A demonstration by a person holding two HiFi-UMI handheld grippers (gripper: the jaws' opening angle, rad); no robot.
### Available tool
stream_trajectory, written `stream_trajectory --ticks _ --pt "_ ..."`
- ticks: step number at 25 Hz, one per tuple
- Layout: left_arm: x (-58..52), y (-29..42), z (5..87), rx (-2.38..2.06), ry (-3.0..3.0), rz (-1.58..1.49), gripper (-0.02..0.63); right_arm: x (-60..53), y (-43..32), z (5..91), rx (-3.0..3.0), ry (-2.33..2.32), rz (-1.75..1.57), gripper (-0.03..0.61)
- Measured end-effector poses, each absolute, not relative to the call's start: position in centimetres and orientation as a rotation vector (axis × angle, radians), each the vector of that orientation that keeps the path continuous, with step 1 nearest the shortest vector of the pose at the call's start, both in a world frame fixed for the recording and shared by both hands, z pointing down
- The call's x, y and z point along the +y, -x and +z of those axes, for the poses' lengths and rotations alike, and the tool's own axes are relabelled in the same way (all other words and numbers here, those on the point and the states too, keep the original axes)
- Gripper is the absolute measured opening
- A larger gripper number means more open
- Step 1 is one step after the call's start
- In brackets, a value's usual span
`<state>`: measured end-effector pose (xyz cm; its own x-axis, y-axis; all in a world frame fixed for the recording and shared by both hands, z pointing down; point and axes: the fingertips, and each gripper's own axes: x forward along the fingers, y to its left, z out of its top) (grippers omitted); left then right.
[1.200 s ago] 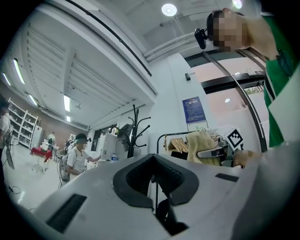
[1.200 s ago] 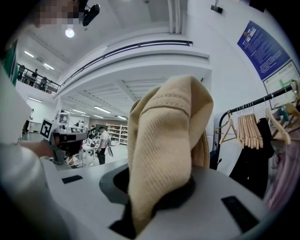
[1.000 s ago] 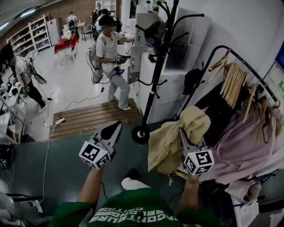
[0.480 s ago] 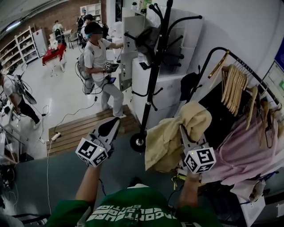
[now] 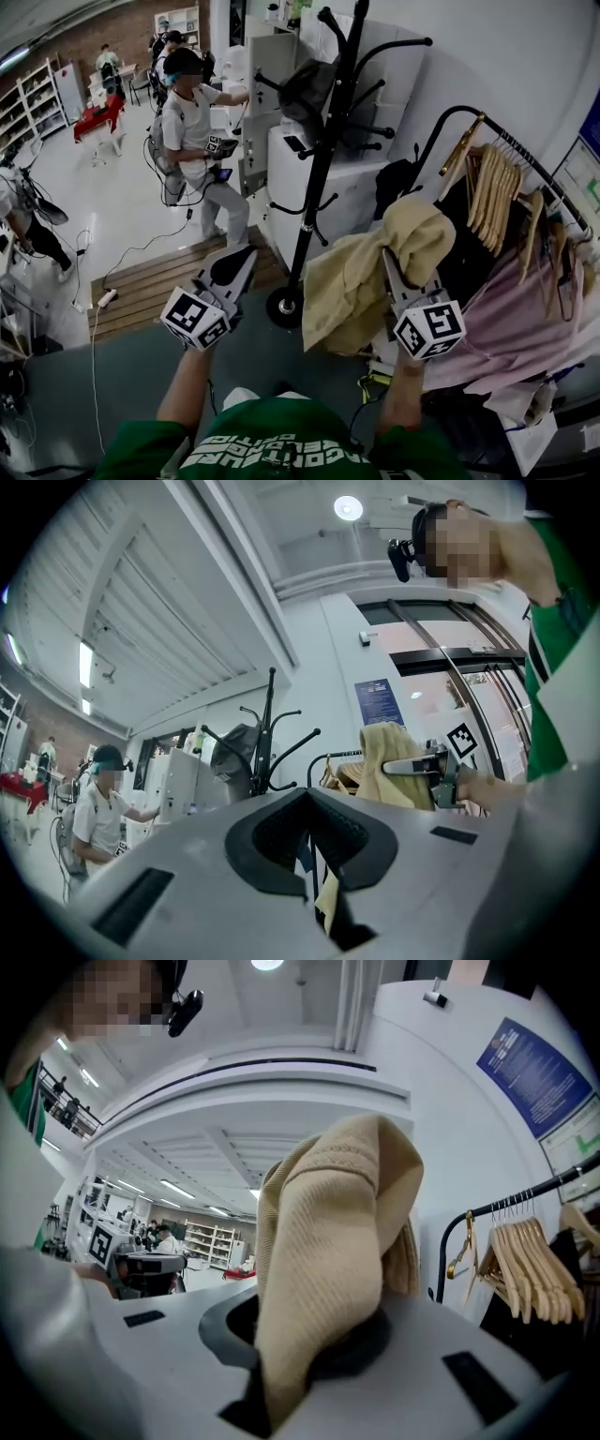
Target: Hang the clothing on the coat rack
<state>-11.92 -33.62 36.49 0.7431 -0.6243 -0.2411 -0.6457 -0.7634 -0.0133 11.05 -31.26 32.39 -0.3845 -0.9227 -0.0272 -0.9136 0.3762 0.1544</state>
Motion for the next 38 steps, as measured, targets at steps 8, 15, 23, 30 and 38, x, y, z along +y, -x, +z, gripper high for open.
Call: stream_trajectory --ticks 8,15,23,30,38 --pt "-34.8 12.1 35.7 1.006 2.848 0.387 0.005 -33.5 -10.7 28.7 -2.549 -1.708 -0.316 0.077" --pt "-36.1 11.8 35.5 0.956 2.867 0.396 0.005 -36.2 -11.2 26.0 -2.534 -1.74 -0.349 0.077" --pt "-36.8 12.6 35.7 0.944 2.876 0.414 0.005 -42.2 -11.8 25.7 -2.492 -1.748 -0.308 0.077" --pt "-37.4 13.8 36.0 0.98 2.872 0.422 0.005 -46.3 -11.3 25.9 -2.462 -1.718 -0.283 0.077" --pt "-37.7 13.7 36.6 0.991 2.885 0.426 0.005 -49.6 -10.5 26.2 -2.443 -1.666 -0.244 0.077"
